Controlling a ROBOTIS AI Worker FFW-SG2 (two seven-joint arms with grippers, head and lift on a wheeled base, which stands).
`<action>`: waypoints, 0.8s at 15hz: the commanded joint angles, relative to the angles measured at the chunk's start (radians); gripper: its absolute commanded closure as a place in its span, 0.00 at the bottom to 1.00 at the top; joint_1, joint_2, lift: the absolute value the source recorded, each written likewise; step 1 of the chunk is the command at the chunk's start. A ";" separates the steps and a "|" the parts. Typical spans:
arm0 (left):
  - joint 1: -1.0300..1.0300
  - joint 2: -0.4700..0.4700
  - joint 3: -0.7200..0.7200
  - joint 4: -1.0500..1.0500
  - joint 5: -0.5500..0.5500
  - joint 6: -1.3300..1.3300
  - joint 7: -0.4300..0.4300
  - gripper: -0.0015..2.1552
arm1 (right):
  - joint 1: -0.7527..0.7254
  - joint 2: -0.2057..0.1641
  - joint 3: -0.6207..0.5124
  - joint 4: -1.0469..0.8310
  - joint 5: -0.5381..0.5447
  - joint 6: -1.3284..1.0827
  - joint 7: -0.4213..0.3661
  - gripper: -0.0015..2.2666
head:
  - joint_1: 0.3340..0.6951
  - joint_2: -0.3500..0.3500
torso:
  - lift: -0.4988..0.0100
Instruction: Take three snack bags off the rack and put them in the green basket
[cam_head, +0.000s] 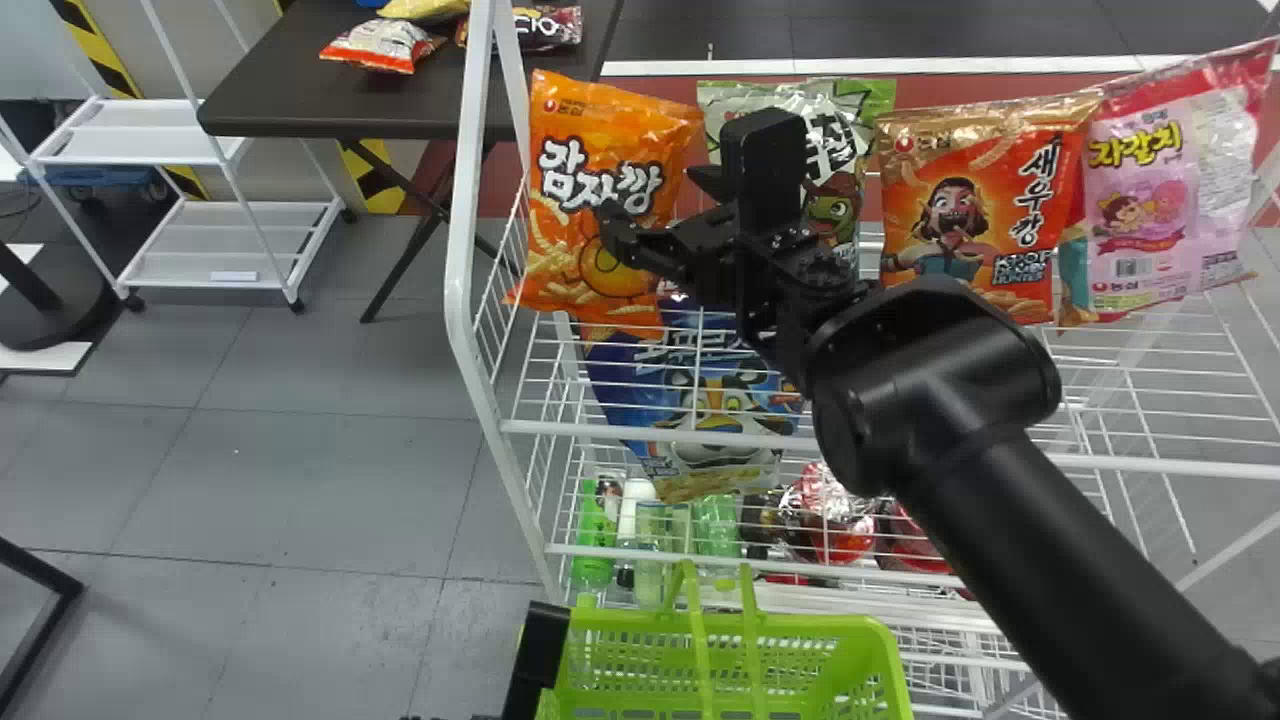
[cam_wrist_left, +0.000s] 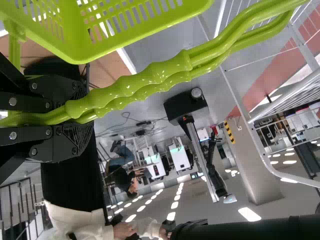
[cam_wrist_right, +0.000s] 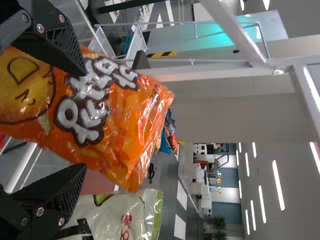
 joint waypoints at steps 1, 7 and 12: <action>0.000 0.002 0.007 0.004 0.008 -0.009 -0.001 0.82 | -0.063 0.002 -0.003 0.101 -0.021 -0.039 0.051 0.08 | 1.00 0.60 | 0.93; -0.011 0.001 0.003 0.018 0.012 -0.031 -0.005 0.82 | -0.096 0.002 -0.005 0.158 -0.043 -0.049 0.169 0.08 | 1.00 0.60 | 0.93; -0.012 -0.002 -0.001 0.030 0.012 -0.043 -0.005 0.82 | -0.162 0.002 -0.008 0.244 -0.067 -0.046 0.247 0.22 | 1.00 0.61 | 0.93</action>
